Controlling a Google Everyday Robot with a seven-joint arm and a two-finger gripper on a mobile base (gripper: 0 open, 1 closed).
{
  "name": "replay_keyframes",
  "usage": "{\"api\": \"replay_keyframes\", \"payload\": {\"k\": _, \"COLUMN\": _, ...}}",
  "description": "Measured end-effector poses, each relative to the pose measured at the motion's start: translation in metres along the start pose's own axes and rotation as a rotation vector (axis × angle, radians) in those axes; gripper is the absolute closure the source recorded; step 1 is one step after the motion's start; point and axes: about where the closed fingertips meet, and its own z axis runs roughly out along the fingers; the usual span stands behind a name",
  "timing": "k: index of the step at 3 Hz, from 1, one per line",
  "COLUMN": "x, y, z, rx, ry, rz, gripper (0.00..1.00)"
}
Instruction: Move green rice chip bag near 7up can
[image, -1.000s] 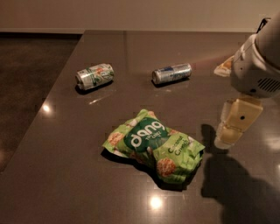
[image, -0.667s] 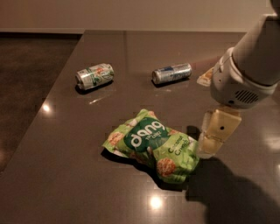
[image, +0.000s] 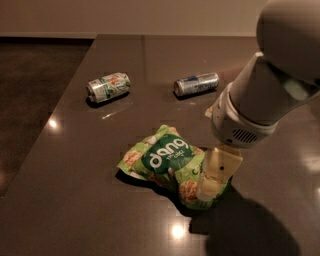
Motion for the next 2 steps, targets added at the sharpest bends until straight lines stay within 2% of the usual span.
{"api": "replay_keyframes", "payload": {"k": 1, "x": 0.0, "y": 0.0079, "z": 0.0206, "rx": -0.012, "ry": 0.017, "rz": 0.045, "gripper": 0.02}}
{"api": "replay_keyframes", "payload": {"k": 2, "x": 0.0021, "y": 0.0096, "z": 0.0296, "rx": -0.017, "ry": 0.04, "rz": 0.073, "gripper": 0.23}}
